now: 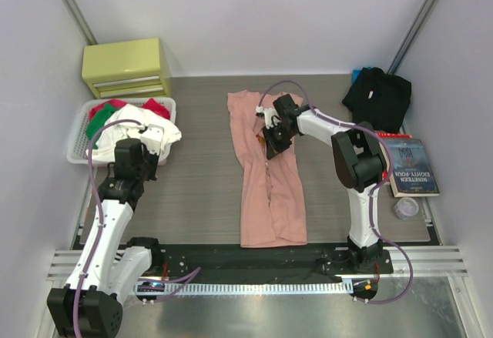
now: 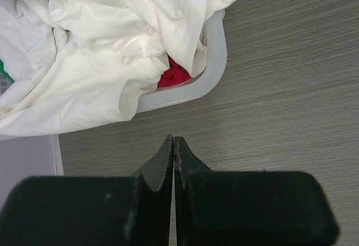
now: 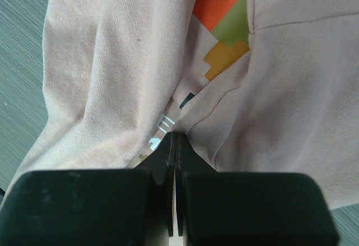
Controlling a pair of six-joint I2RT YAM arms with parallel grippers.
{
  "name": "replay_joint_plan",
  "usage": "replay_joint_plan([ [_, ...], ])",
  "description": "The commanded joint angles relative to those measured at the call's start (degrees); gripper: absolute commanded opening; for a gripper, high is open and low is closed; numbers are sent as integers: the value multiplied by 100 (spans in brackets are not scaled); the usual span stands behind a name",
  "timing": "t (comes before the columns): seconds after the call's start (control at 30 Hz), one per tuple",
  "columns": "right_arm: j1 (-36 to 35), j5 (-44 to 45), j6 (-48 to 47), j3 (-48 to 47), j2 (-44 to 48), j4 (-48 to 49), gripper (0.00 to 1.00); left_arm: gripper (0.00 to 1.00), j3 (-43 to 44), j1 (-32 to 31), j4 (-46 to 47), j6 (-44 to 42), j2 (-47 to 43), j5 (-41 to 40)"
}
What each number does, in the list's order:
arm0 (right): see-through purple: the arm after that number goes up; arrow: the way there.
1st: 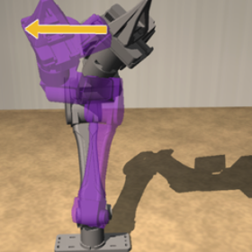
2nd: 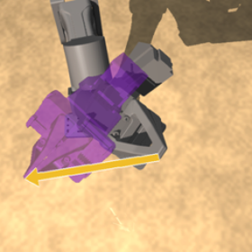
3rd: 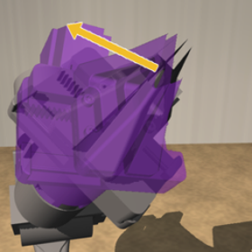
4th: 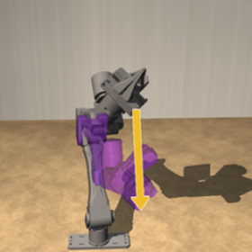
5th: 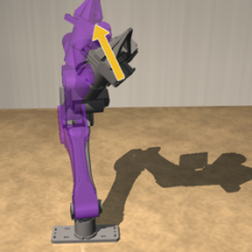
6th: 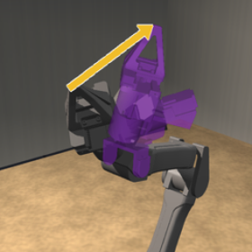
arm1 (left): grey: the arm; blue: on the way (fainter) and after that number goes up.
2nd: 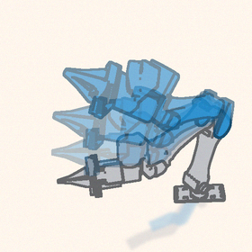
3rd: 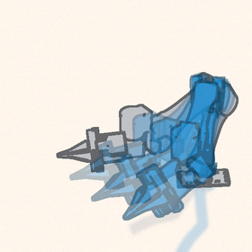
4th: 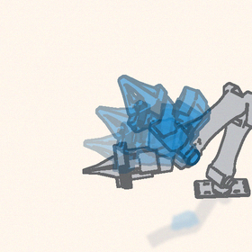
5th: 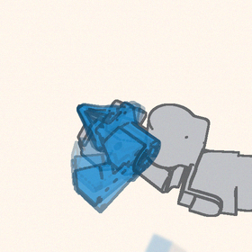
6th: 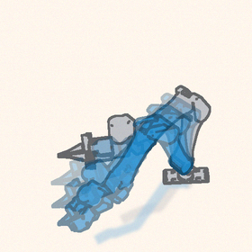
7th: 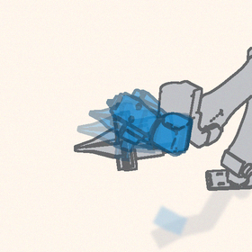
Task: Fold and stack the t-shirts
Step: Grab the bottom of the folded rectangular tshirt with right arm
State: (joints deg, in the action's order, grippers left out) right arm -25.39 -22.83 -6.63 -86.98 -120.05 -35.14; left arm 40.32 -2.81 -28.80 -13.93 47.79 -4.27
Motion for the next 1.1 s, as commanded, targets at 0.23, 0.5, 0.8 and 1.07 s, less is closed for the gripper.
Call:
replay_joint_plan([
  [0.23, -159, -178, 83, -258, 70, 33, 1, 0, 12, 44, 120, -22, -112, 23],
  [0.5, -485, -310, 31, -443, -71, -55, 1, 0, -85, 44, 102, -110, -112, -65],
  [0.8, -257, -55, -31, -249, 490, -55, 1, 0, -129, 35, 146, -110, -147, -74],
  [1.07, -81, 15, -136, 23, 904, -64, 1, 0, -182, 44, 155, -118, -138, -47],
])
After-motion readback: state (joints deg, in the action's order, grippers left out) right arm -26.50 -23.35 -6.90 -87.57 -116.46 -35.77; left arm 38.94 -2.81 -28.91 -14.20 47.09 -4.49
